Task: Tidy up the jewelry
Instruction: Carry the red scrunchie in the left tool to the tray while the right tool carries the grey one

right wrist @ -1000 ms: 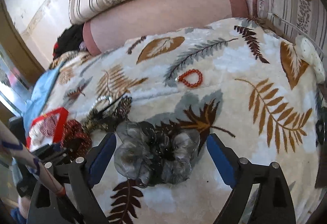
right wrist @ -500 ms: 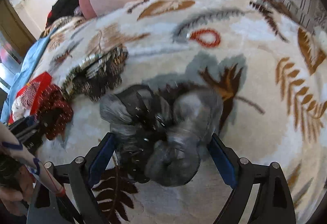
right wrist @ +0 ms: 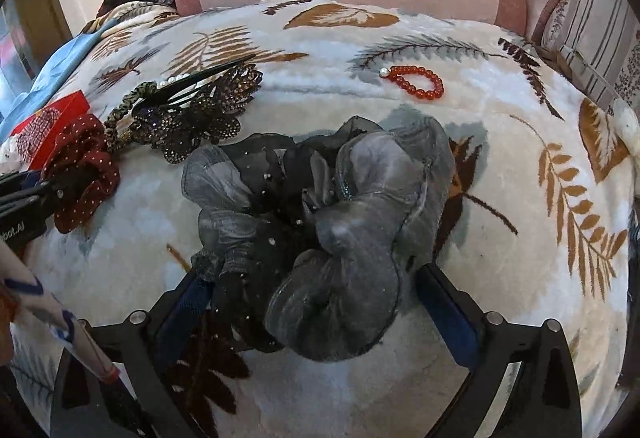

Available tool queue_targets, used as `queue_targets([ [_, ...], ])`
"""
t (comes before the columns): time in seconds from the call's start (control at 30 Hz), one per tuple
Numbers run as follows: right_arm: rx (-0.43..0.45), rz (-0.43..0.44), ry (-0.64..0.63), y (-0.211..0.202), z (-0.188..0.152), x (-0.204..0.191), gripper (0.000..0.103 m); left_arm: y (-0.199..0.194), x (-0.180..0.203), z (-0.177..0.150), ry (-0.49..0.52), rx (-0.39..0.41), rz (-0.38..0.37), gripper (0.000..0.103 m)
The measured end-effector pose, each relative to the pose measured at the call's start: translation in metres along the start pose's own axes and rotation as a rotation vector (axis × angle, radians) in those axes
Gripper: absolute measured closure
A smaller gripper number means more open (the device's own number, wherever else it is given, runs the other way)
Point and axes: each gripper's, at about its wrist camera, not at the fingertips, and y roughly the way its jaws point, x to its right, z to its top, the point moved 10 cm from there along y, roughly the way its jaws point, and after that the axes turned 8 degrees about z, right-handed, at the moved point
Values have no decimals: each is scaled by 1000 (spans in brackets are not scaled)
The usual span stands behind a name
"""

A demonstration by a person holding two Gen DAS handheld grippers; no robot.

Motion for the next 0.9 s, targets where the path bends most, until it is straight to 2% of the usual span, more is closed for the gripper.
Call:
queue_targets([
  [0.23,-26,-7,-53,2,1,-6,0,0,0,0,-1,0,0,71],
  [0.33,-41,41,-18,2,1,-1,0,1,-1,0,-1,-1,2,70],
  [0.63,69,107,84,-25,18,8,1,2,-1,-1,4,-2,7,69],
  [0.83,26,222,199,-12,16,7,17,3,-2,-1,4,-4,10,68],
  [0.87,24,219,203,-13,17,8,25,3,-2,-1,6,-4,11,68],
  [0.9,29,223,207,-14,18,7,36,2,-3,-1,6,-5,10,68],
])
